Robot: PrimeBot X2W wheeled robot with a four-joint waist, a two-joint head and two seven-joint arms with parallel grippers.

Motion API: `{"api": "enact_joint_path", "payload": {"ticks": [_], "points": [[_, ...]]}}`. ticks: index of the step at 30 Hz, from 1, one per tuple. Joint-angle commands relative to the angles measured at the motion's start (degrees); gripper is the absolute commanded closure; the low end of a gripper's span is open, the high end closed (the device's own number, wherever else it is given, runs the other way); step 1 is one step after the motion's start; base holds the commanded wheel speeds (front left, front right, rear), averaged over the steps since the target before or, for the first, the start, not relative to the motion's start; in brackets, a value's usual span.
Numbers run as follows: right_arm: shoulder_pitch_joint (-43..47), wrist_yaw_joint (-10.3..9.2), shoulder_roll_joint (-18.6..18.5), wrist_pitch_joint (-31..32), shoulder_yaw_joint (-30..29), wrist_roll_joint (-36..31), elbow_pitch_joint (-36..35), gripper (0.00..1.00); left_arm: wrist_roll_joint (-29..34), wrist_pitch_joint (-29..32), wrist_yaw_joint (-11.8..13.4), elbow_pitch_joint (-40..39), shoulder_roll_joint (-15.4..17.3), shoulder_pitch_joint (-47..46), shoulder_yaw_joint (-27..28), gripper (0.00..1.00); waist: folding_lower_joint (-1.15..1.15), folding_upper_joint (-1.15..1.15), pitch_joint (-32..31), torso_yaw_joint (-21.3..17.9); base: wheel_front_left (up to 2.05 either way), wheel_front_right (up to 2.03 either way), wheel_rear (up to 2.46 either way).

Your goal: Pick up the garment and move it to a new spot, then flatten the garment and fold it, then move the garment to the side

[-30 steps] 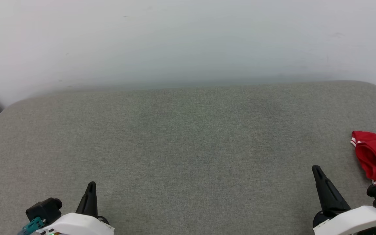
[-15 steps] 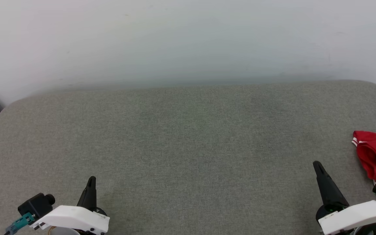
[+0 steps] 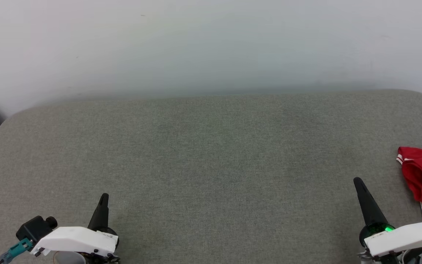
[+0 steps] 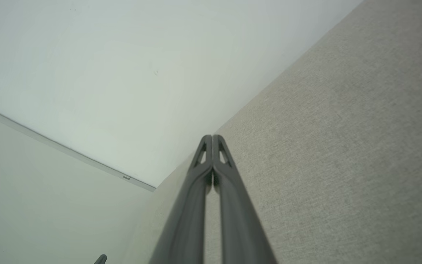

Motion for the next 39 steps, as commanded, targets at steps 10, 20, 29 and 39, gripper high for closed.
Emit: {"api": "enact_joint_path", "payload": {"ticks": [10, 20, 29, 39], "points": [[-2.9, -0.01, -0.5, 0.1, -0.6, 7.8, 1.6, 1.0, -5.8, 1.9, -2.2, 0.2, -1.5, -2.1, 2.5, 1.0, 0.0, 0.0, 0.2, 0.2, 0.0, 0.0, 0.0], [-4.1, -0.02, -0.4, 0.4, -1.0, 14.8, 3.7, 1.0, -11.1, 3.8, -4.0, 0.8, -3.0, -2.8, 4.7, 1.0, 0.0, 0.0, 0.4, 0.4, 0.0, 0.0, 0.0], [-5.1, -0.02, -0.3, 0.6, -1.4, 19.6, 5.2, 1.0, -14.8, 5.1, -5.2, 1.3, -4.1, -3.2, 6.1, 1.0, 0.0, 0.0, 0.6, 0.5, 0.0, 0.0, 0.0], [-6.0, -0.02, -0.2, 0.8, -1.8, 24.4, 6.7, 1.0, -18.5, 6.3, -6.5, 1.8, -5.2, -3.8, 7.6, 1.0, 0.0, 0.0, 0.7, 0.7, 0.0, 0.0, 0.0]]}}
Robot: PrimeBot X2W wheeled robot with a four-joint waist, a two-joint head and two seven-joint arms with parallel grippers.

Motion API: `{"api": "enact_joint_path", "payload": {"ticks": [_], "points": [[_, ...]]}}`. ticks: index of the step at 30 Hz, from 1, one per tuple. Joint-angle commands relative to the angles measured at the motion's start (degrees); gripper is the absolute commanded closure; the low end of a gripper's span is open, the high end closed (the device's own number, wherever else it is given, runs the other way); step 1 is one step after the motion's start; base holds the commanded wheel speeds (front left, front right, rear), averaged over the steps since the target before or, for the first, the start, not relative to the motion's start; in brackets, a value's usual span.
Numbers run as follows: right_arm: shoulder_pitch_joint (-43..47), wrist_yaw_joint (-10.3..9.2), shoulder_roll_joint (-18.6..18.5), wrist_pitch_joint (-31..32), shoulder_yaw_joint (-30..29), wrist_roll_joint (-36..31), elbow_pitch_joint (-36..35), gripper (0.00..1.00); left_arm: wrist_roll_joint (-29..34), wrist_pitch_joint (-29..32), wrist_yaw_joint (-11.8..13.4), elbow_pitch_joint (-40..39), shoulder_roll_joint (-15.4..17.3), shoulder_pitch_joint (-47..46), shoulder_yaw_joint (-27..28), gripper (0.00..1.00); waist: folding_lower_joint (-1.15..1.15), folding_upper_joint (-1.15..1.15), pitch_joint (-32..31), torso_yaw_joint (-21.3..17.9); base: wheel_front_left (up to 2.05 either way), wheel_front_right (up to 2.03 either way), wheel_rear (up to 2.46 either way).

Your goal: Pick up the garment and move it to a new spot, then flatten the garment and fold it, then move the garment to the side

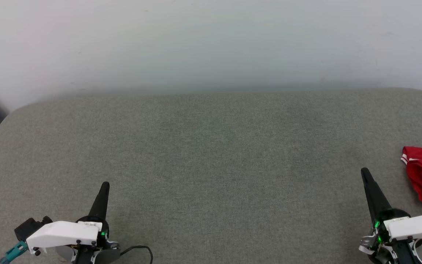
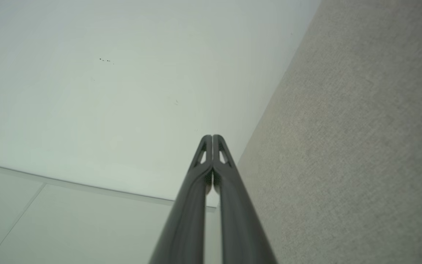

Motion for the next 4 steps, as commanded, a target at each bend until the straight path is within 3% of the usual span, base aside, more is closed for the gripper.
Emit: {"api": "enact_joint_path", "payload": {"ticks": [1, 4], "points": [[-1.2, -0.01, -0.1, 0.2, -0.2, 1.0, 0.1, 1.0, -0.9, 0.3, -0.4, -0.1, -0.3, -1.3, 0.4, 1.0, -0.01, 0.0, 0.0, 0.0, 0.0, 0.0, 0.0], [-1.4, -0.01, -0.1, 0.2, -0.3, 2.4, 0.6, 1.0, -1.9, 0.6, -0.9, 0.1, -0.6, -1.4, 0.9, 1.0, -0.01, 0.0, 0.1, 0.1, 0.0, 0.0, 0.0]]}}
